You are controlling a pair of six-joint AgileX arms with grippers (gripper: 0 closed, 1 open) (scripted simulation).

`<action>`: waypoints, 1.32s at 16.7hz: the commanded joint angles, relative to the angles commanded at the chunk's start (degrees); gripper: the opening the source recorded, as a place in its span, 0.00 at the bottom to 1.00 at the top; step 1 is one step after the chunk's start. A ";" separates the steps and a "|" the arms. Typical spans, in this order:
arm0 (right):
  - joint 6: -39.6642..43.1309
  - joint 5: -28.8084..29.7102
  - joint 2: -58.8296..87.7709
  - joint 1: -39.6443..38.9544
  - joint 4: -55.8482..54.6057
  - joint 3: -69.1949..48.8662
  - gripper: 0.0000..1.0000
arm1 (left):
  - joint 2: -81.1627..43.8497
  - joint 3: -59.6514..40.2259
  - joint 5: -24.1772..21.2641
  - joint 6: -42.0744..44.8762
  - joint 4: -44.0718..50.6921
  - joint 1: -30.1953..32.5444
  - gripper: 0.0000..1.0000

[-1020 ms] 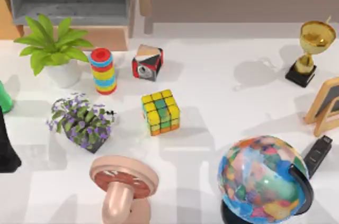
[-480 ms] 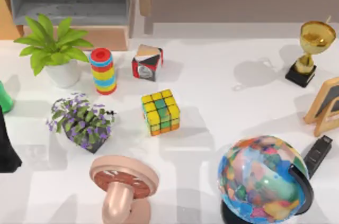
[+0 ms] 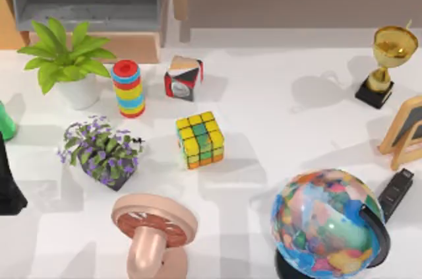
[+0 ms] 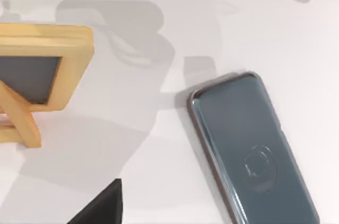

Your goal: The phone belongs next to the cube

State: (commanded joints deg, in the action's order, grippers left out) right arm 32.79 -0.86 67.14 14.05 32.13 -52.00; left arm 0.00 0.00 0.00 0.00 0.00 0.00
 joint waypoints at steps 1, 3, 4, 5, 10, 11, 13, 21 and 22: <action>2.79 -0.08 5.63 1.19 2.73 -4.41 1.00 | 0.00 0.00 0.00 0.00 0.00 0.00 1.00; 8.19 -0.21 16.80 3.48 8.01 -12.89 1.00 | 0.00 0.00 0.00 0.00 0.00 0.00 1.00; 10.78 -0.27 22.07 4.58 10.54 -16.95 1.00 | 0.00 0.00 0.00 0.00 0.00 0.00 1.00; 13.26 -0.33 27.08 5.64 12.97 -20.86 1.00 | 0.00 0.00 0.00 0.00 0.00 0.00 1.00; 23.51 -0.49 48.11 10.00 22.96 -36.93 1.00 | 0.00 0.00 0.00 0.00 0.00 0.00 1.00; 25.02 -0.50 51.24 10.64 24.43 -39.30 1.00 | 0.00 0.00 0.00 0.00 0.00 0.00 1.00; 27.43 -0.52 56.12 11.65 26.77 -43.06 1.00 | 0.00 0.00 0.00 0.00 0.00 0.00 1.00; 29.15 -0.52 59.39 12.09 28.37 -45.68 1.00 | 0.00 0.00 0.00 0.00 0.00 0.00 1.00; 29.07 -0.52 59.54 12.17 28.17 -45.53 1.00 | 0.00 0.00 0.00 0.00 0.00 0.00 1.00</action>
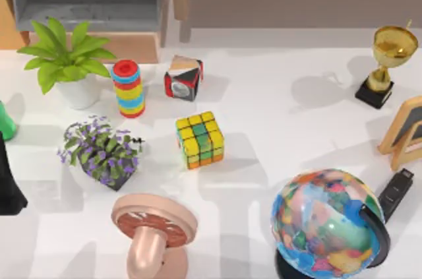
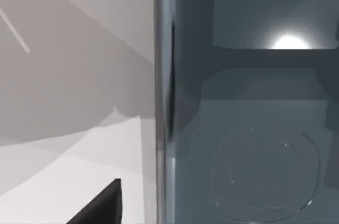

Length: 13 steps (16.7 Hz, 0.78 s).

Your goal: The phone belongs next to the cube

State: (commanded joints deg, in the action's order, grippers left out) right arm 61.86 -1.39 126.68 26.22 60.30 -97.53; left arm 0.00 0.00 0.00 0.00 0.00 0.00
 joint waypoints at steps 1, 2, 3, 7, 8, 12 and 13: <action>-0.04 0.00 0.34 0.05 -0.75 0.46 1.00 | 0.00 0.00 0.00 0.00 0.00 0.00 1.00; -0.05 0.01 0.78 0.04 -1.86 1.07 1.00 | 0.00 0.00 0.00 0.00 0.00 0.00 1.00; -0.06 0.01 1.31 0.04 -3.13 1.81 1.00 | 0.00 0.00 0.00 0.00 0.00 0.00 1.00; -0.07 0.03 3.03 0.05 -7.17 4.12 1.00 | 0.00 0.00 0.00 0.00 0.00 0.00 1.00; -0.07 0.03 3.03 0.05 -7.17 4.12 1.00 | 0.00 0.00 0.00 0.00 0.00 0.00 1.00; -0.07 0.03 3.03 0.05 -7.17 4.12 0.85 | 0.00 0.00 0.00 0.00 0.00 0.00 1.00; -0.07 0.03 3.03 0.05 -7.17 4.12 0.77 | 0.00 0.00 0.00 0.00 0.00 0.00 1.00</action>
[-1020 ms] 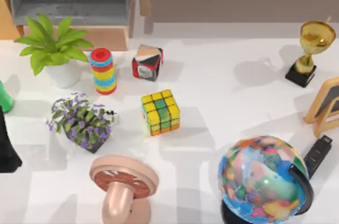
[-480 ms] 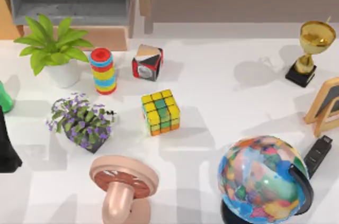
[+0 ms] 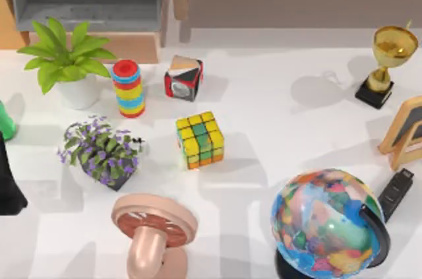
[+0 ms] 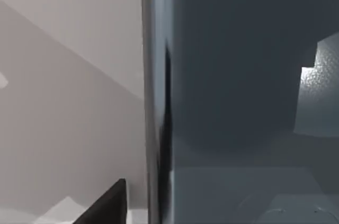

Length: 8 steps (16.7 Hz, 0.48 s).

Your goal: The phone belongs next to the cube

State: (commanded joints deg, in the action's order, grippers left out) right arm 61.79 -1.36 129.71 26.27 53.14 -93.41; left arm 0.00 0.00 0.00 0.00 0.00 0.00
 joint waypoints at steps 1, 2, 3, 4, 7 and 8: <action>0.00 0.00 0.00 0.00 0.00 0.00 0.70 | 0.00 0.00 0.00 0.00 0.00 0.00 1.00; 0.00 0.00 0.00 0.00 0.00 0.00 0.62 | 0.00 0.00 0.00 0.00 0.00 0.00 1.00; 0.00 0.00 0.00 0.00 0.00 0.00 0.55 | 0.00 0.00 0.00 0.00 0.00 0.00 1.00; 0.00 0.00 0.00 0.00 0.00 0.00 0.47 | 0.00 0.00 0.00 0.00 0.00 0.00 1.00; 0.00 0.00 0.00 0.00 0.00 0.00 0.25 | 0.00 0.00 0.00 0.00 0.00 0.00 1.00; 0.00 0.00 0.00 0.00 0.00 0.00 0.17 | 0.00 0.00 0.00 0.00 0.00 0.00 1.00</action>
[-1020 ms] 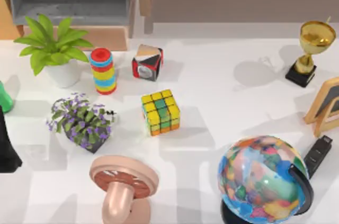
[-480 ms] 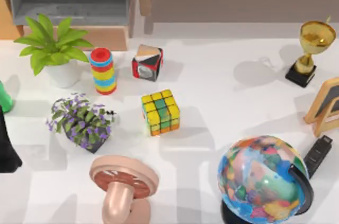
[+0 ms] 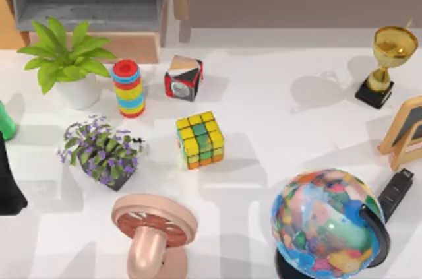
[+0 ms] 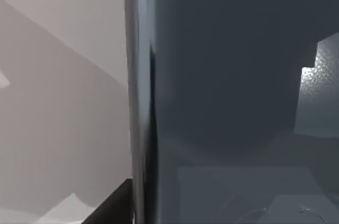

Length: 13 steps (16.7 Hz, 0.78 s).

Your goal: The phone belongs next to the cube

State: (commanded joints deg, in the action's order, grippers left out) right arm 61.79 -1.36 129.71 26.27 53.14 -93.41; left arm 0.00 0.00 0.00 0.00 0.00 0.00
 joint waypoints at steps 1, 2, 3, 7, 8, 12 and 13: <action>0.00 0.00 0.00 0.00 0.00 0.00 0.10 | 0.00 0.00 0.00 0.00 0.00 0.00 1.00; 0.00 0.00 0.00 0.00 0.00 0.00 0.02 | 0.00 0.00 0.00 0.00 0.00 0.00 1.00; 0.00 0.00 0.00 0.00 0.00 0.00 0.00 | 0.00 0.00 0.00 0.00 0.00 0.00 1.00; 0.00 0.00 0.00 0.00 0.00 0.00 0.00 | 0.00 0.00 0.00 0.00 0.00 0.00 1.00; 0.00 0.00 0.00 0.00 0.00 0.00 0.00 | 0.00 0.00 0.00 0.00 0.00 0.00 1.00; -0.30 -0.17 -1.11 -0.09 0.90 -0.18 0.00 | 0.00 0.00 0.00 0.00 0.00 0.00 1.00; -0.29 -0.18 -1.32 -0.07 1.49 -0.53 0.00 | 0.00 0.00 0.00 0.00 0.00 0.00 1.00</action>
State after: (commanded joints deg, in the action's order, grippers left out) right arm 61.50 -1.54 128.39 26.20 54.62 -93.95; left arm 0.00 0.00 0.00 0.00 0.00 0.00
